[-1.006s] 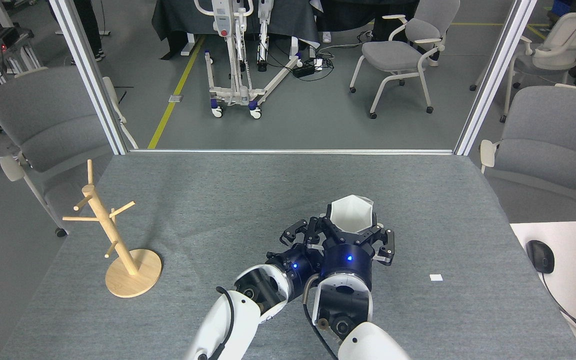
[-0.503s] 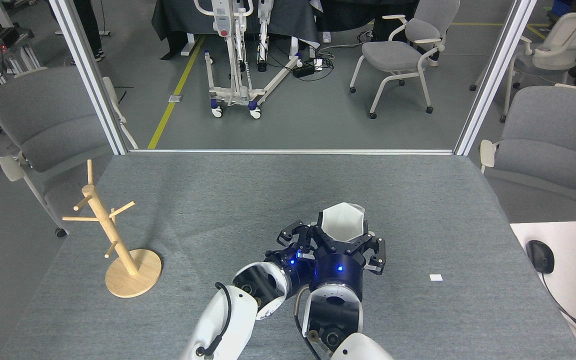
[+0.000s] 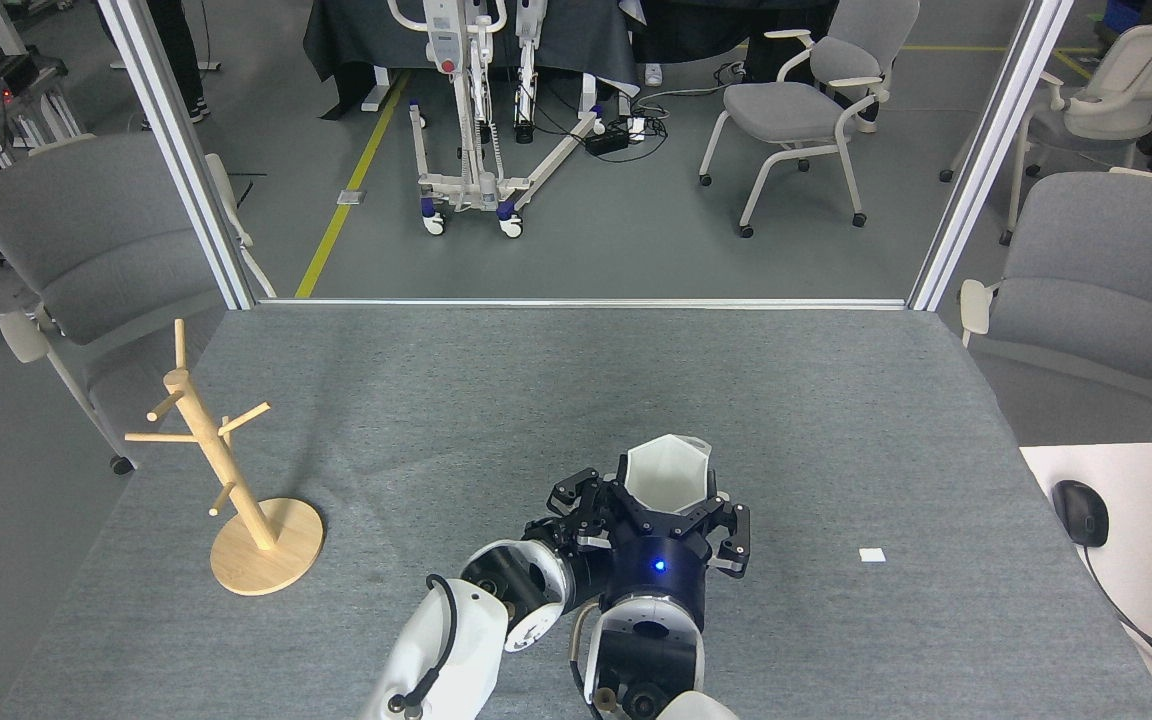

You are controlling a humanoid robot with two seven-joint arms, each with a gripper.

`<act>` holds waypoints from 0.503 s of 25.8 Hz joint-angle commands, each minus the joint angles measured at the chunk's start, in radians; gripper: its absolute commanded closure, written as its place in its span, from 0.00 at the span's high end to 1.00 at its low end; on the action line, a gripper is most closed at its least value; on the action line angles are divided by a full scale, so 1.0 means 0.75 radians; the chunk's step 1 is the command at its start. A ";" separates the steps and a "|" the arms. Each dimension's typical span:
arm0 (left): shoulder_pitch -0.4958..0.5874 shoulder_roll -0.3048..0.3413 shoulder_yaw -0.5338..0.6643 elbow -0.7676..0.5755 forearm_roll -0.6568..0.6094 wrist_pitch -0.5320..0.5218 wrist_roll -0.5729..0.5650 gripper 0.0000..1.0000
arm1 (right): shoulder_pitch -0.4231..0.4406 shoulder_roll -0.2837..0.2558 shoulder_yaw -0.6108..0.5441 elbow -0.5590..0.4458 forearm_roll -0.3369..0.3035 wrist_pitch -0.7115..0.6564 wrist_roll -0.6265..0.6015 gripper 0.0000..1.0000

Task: Hang cup on storage rack
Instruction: 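Bring the left gripper to the cup and grasp it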

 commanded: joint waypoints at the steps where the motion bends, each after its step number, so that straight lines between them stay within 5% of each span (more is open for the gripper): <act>1: 0.007 0.004 0.002 -0.221 0.005 -0.004 0.031 0.55 | 0.024 0.020 0.019 0.022 0.000 0.004 -0.037 0.31; 5: 0.015 0.016 0.002 -0.251 0.007 -0.035 0.027 0.00 | 0.032 0.038 0.046 0.063 -0.002 0.030 -0.058 0.31; 10: 0.015 0.012 0.013 -0.245 0.009 -0.057 0.025 0.00 | 0.030 0.036 0.046 0.063 -0.002 0.030 -0.058 0.33; 13: 0.017 0.012 0.037 -0.241 0.009 -0.062 0.023 0.00 | 0.024 0.032 0.046 0.069 -0.002 0.028 -0.058 0.60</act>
